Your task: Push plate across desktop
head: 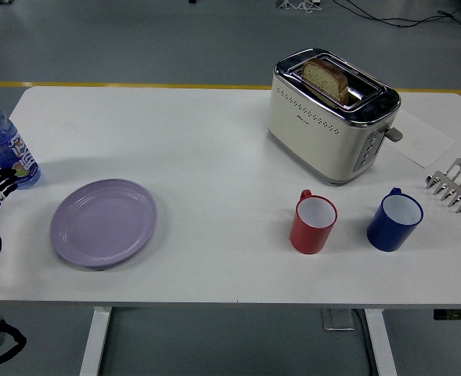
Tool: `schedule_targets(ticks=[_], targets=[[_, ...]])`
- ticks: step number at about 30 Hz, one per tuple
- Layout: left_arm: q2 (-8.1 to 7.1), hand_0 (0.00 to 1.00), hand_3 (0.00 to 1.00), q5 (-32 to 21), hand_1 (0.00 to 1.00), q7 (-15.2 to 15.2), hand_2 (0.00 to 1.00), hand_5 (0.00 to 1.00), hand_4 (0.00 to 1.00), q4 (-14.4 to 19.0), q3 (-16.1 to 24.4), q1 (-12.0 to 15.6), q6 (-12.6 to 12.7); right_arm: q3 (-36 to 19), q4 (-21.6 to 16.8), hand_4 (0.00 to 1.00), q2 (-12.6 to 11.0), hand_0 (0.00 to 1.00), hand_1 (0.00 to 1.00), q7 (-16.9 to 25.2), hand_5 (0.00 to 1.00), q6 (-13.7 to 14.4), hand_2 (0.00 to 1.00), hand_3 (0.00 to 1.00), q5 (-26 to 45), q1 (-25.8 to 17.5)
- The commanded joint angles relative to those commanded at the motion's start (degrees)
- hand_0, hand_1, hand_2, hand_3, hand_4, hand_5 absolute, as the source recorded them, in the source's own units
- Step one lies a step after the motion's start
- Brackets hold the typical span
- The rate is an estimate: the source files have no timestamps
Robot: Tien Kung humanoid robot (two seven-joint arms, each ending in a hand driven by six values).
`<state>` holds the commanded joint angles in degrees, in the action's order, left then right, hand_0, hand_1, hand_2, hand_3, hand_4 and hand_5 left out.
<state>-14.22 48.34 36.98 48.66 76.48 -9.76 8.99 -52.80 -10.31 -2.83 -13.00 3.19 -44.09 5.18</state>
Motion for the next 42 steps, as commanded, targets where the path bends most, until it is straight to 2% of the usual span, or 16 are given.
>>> schedule_targets(ticks=[9,14,20,42], targets=[[1.31,0.770,0.664,-1.1,0.782,0.0,0.762,0.998,0.490,-0.7,-1.0,-1.0,0.1,-0.1,0.0,0.464,0.0,0.634,0.614,-0.1,0.374,0.0,0.679,0.614,-0.3,0.3],[1.48,0.757,0.654,-2.2,0.777,0.0,0.753,0.998,0.478,-1.5,-2.1,-1.3,1.5,0.0,0.0,0.459,0.0,0.634,0.613,-0.1,0.375,-0.1,0.679,0.613,-0.5,0.4],[2.61,0.753,0.645,-2.9,0.774,0.0,0.752,0.998,0.474,-2.2,-2.5,-1.7,2.8,-0.1,0.0,0.457,0.1,0.633,0.614,-0.3,0.374,-0.2,0.679,0.613,-0.7,0.4],[5.55,0.743,0.632,-5.0,0.767,0.0,0.746,0.998,0.457,-3.7,-4.8,-3.6,3.2,1.2,0.0,0.453,0.3,0.634,0.613,-0.4,0.375,-0.4,0.679,0.612,0.0,0.7]])
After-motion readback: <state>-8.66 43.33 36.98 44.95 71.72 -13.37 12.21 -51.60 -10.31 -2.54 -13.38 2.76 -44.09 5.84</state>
